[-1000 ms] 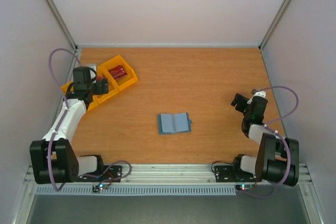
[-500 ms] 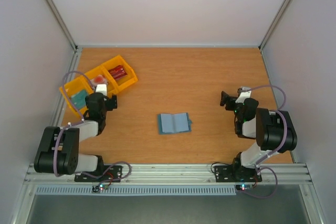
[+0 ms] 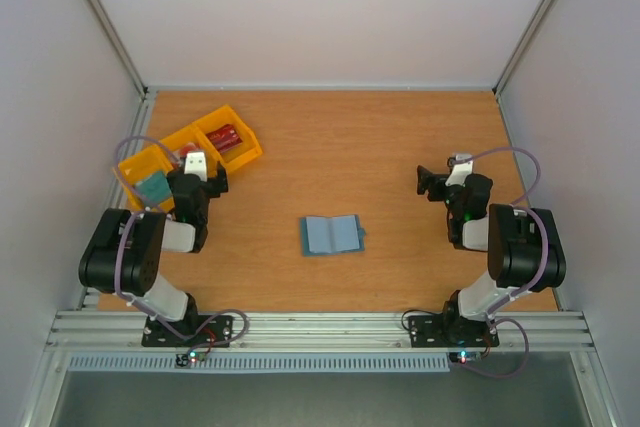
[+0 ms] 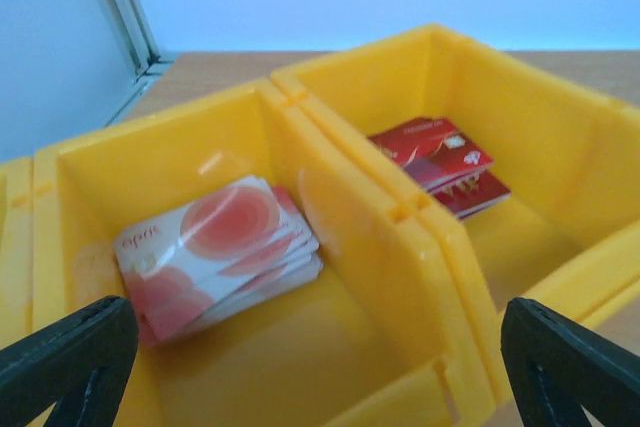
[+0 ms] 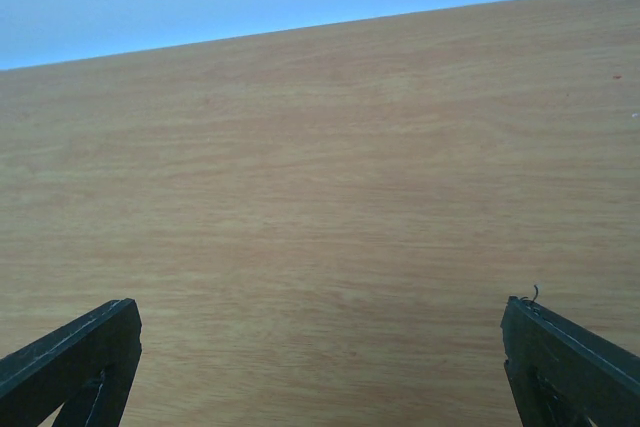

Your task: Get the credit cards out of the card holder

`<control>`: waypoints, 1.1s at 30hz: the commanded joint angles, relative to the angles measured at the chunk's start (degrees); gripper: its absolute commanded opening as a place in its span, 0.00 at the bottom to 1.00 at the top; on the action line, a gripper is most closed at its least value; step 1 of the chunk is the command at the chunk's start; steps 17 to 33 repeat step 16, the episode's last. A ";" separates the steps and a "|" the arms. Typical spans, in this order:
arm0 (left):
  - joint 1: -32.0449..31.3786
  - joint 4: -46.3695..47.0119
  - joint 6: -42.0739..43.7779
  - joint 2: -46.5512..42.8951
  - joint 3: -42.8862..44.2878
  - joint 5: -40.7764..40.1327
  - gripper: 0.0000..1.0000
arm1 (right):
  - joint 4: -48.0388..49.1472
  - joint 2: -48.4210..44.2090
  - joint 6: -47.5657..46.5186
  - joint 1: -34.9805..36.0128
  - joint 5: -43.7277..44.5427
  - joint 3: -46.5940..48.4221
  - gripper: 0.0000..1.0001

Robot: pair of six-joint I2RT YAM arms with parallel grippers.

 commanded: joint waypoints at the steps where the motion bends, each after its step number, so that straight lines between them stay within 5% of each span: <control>1: 0.05 2.77 -0.82 -0.08 1.53 -0.44 0.99 | 0.27 -0.75 -1.64 0.41 -0.71 0.19 0.98; 33: 0.03 1.14 -0.82 -0.12 2.31 -1.25 0.99 | -0.84 -0.76 -1.89 0.80 0.39 0.72 0.98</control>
